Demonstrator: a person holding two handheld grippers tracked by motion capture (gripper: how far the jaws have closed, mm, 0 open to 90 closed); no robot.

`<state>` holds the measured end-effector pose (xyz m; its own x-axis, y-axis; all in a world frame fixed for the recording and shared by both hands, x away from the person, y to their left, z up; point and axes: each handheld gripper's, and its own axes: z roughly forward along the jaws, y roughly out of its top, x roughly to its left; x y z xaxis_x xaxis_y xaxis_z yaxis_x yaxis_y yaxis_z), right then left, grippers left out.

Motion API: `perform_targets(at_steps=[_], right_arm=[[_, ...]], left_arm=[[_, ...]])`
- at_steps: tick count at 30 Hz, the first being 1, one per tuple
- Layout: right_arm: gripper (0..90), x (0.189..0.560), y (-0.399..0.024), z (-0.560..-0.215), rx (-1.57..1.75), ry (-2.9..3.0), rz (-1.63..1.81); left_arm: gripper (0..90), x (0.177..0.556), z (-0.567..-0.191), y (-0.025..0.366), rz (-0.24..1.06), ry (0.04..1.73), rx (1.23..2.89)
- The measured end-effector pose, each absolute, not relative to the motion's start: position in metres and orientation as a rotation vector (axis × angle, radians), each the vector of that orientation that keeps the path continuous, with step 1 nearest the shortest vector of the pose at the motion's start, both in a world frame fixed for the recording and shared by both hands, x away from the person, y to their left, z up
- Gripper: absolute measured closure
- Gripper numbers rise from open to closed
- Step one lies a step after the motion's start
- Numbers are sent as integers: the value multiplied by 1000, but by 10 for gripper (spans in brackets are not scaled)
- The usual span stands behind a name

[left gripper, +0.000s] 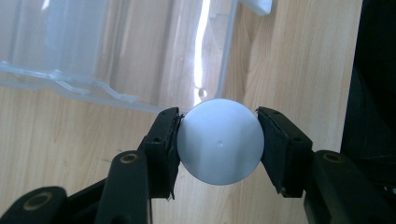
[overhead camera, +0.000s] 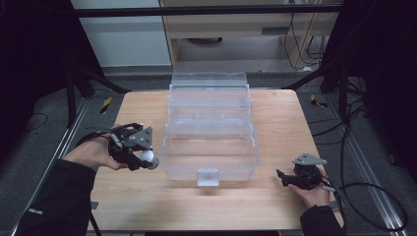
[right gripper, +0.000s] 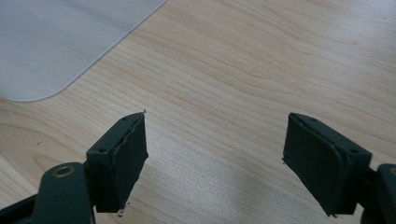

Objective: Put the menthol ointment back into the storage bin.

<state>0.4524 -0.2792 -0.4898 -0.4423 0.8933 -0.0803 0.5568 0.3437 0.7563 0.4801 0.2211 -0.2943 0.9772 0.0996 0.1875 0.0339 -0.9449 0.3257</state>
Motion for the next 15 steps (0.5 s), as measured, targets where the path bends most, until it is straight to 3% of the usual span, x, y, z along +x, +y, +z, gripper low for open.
perform_targets(at_steps=[15], right_arm=[[219, 452, -280, -491, 1267, 2126, 917]], left_arm=[[504, 503, -293, 209, 277, 125, 2758]])
